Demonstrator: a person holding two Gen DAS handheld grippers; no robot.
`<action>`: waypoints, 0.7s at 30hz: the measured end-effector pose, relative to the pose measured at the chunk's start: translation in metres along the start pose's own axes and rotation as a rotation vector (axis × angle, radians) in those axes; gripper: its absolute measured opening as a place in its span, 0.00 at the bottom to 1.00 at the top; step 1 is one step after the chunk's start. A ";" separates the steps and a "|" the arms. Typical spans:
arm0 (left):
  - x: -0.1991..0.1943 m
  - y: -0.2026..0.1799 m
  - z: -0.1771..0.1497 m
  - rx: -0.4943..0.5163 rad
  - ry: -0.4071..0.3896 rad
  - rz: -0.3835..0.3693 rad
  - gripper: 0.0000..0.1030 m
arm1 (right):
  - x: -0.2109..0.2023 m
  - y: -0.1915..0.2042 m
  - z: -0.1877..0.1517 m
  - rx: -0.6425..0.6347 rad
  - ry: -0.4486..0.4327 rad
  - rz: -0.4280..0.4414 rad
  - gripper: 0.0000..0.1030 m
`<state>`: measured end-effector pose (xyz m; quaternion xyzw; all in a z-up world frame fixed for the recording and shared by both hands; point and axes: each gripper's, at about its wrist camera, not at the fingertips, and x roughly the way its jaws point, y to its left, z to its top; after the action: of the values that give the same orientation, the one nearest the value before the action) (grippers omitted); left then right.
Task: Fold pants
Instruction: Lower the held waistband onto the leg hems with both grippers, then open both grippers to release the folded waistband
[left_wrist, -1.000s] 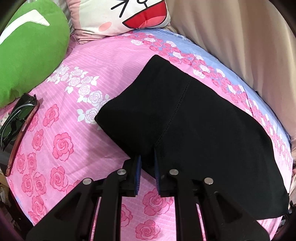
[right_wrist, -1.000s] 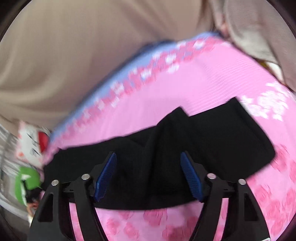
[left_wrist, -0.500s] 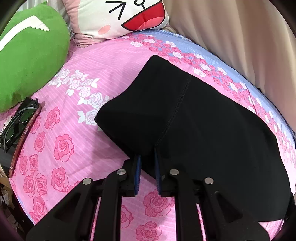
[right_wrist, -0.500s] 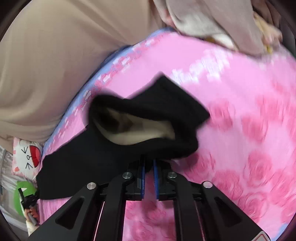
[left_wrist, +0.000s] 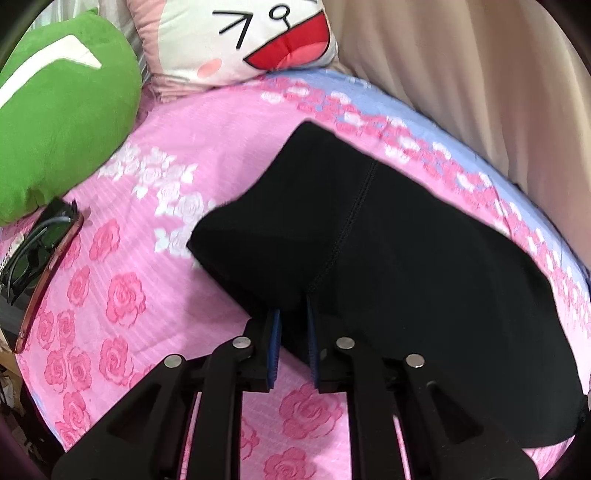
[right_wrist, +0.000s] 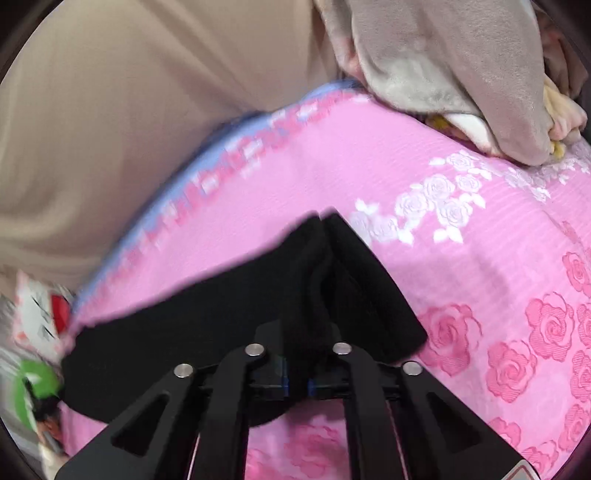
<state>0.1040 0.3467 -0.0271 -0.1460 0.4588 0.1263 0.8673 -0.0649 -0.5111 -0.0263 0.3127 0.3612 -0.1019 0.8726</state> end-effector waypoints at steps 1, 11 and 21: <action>-0.004 -0.002 0.005 0.004 -0.024 -0.005 0.09 | -0.006 0.004 0.006 -0.012 -0.029 0.011 0.05; 0.015 0.010 0.007 0.043 -0.022 0.010 0.14 | 0.011 -0.022 0.001 0.016 0.028 -0.072 0.17; -0.057 0.037 0.014 -0.032 -0.089 0.030 0.36 | -0.074 -0.001 -0.008 -0.019 -0.144 -0.179 0.48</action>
<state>0.0705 0.3816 0.0228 -0.1470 0.4199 0.1532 0.8824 -0.1232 -0.5107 0.0206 0.2626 0.3251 -0.1981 0.8866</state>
